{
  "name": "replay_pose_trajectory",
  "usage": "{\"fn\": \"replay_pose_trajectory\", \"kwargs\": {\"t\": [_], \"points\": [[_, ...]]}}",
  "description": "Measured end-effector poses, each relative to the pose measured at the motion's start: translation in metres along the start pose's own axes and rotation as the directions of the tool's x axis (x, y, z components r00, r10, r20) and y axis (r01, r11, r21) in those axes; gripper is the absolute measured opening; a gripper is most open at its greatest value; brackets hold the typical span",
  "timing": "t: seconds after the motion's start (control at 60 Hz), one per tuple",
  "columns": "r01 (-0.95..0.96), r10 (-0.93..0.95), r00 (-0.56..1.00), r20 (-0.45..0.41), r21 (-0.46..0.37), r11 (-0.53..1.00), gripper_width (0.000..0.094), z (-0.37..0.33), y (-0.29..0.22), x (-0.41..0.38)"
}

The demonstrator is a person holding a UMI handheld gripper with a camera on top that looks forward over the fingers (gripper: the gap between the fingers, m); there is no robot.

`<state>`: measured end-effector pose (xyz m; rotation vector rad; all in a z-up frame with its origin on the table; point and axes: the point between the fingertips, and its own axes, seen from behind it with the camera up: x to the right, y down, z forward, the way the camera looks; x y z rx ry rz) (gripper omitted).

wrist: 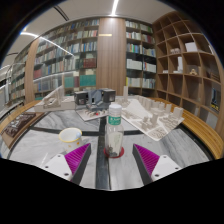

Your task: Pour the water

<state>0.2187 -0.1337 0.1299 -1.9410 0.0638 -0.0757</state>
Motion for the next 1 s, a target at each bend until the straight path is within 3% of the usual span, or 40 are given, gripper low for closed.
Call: {"fn": "replay_pose_trajectory", "kwargs": {"t": [0.417, 1.0], "points": [[0.006, -0.006, 1.000, -0.011, -0.021, 1.000, 0.0859, -0.171, 0.016, -0.020], [0.012, -0.012, 1.000, -0.017, 0.004, 1.000, 0.0855, -0.221, 0.021, -0.031]]}}
